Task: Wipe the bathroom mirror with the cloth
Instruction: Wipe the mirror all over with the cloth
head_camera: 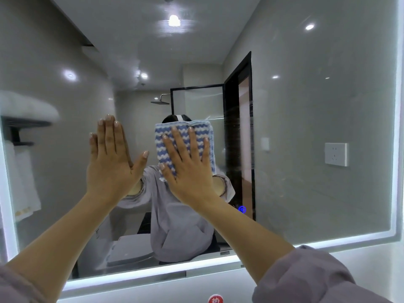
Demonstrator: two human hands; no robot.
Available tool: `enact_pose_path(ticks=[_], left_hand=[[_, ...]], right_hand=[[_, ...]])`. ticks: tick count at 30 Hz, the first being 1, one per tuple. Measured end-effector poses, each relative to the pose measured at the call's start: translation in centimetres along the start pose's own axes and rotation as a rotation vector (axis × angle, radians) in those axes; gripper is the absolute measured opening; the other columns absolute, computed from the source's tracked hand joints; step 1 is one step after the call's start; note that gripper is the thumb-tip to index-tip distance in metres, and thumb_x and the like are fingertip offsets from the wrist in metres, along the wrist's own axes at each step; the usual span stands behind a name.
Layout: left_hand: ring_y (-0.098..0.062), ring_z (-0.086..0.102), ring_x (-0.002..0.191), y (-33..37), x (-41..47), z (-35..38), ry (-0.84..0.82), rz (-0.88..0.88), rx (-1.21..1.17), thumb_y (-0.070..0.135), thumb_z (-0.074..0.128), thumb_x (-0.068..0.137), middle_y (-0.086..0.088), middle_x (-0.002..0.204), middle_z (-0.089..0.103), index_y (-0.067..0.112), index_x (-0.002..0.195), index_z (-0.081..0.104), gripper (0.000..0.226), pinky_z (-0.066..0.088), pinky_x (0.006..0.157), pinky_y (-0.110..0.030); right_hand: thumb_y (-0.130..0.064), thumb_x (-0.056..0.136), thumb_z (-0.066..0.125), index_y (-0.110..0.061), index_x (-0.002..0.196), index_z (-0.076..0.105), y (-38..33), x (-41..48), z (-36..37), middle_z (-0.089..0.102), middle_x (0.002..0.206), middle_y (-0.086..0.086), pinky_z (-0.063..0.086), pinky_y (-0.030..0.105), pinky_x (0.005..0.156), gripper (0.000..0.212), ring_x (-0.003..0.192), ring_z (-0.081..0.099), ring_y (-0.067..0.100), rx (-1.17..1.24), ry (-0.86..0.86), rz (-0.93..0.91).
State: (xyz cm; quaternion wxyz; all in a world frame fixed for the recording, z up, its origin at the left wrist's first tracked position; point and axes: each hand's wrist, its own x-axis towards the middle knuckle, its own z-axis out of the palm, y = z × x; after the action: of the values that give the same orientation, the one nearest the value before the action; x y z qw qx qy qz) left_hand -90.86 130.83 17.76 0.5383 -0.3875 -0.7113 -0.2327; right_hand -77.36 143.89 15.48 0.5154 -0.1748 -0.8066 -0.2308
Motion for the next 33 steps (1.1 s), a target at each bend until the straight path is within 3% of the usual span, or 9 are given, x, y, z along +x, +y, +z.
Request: enact_pose_path(ticks=[9, 16, 20, 24, 29, 33], left_hand=[[-0.026, -0.013, 0.149, -0.2, 0.1, 0.2, 0.009, 0.004, -0.012, 0.063, 0.015, 0.092, -0.015, 0.161, -0.015, 0.001, 0.151, -0.009, 0.089, -0.001, 0.122, -0.046], [-0.027, -0.01, 0.149, -0.4, 0.0, 0.3, 0.017, 0.011, -0.007, 0.062, 0.017, 0.092, -0.015, 0.161, -0.011, 0.0, 0.152, -0.006, 0.088, 0.002, 0.122, -0.048], [-0.028, -0.009, 0.149, -0.3, 0.1, 0.1, 0.013, 0.011, -0.017, 0.061, 0.017, 0.093, -0.016, 0.161, -0.01, 0.0, 0.152, -0.005, 0.088, 0.001, 0.122, -0.047], [-0.028, -0.011, 0.149, -0.3, 0.0, 0.1, -0.004, 0.007, 0.0, 0.061, 0.017, 0.092, -0.017, 0.161, -0.01, -0.001, 0.151, -0.004, 0.089, 0.0, 0.122, -0.047], [-0.028, -0.011, 0.149, 0.0, -0.1, -0.5, -0.042, -0.007, -0.028, 0.063, 0.015, 0.091, -0.016, 0.16, -0.012, 0.0, 0.151, -0.008, 0.089, -0.001, 0.122, -0.047], [-0.027, -0.014, 0.149, 0.4, 0.0, -0.8, -0.062, -0.023, -0.037, 0.063, 0.013, 0.09, -0.015, 0.16, -0.015, 0.0, 0.15, -0.009, 0.09, -0.003, 0.122, -0.046]], right_hand=[[-0.052, 0.1, 0.025, -0.021, 0.155, 0.012, 3.1, 0.2, -0.6, 0.004, 0.162, 0.002, -0.004, 0.049, 0.12, 0.064, 0.149, -0.003, 0.028, -0.065, 0.035, -0.148], [-0.049, 0.101, 0.022, -0.023, 0.154, 0.013, 7.8, 0.0, -1.1, 0.01, 0.162, 0.002, 0.003, 0.052, 0.12, 0.06, 0.149, 0.004, 0.03, -0.11, 0.078, -0.086], [-0.044, 0.101, 0.014, -0.021, 0.154, 0.014, 11.4, -0.4, -2.1, 0.011, 0.162, 0.003, 0.008, 0.054, 0.119, 0.058, 0.149, 0.006, 0.03, -0.129, 0.084, 0.018], [-0.033, 0.099, 0.025, -0.019, 0.155, 0.013, 15.1, -1.2, -2.6, 0.009, 0.162, 0.005, 0.007, 0.055, 0.118, 0.058, 0.149, 0.002, 0.029, -0.118, 0.125, 0.148], [-0.038, 0.097, 0.011, -0.022, 0.154, 0.008, 17.2, -1.9, -3.4, 0.008, 0.162, 0.004, 0.001, 0.048, 0.119, 0.06, 0.149, 0.0, 0.027, -0.029, 0.131, 0.406], [-0.04, 0.095, 0.007, -0.024, 0.154, 0.004, 16.3, -1.7, -3.2, 0.005, 0.162, 0.002, -0.004, 0.047, 0.12, 0.061, 0.149, -0.002, 0.027, -0.025, 0.134, 0.506]])
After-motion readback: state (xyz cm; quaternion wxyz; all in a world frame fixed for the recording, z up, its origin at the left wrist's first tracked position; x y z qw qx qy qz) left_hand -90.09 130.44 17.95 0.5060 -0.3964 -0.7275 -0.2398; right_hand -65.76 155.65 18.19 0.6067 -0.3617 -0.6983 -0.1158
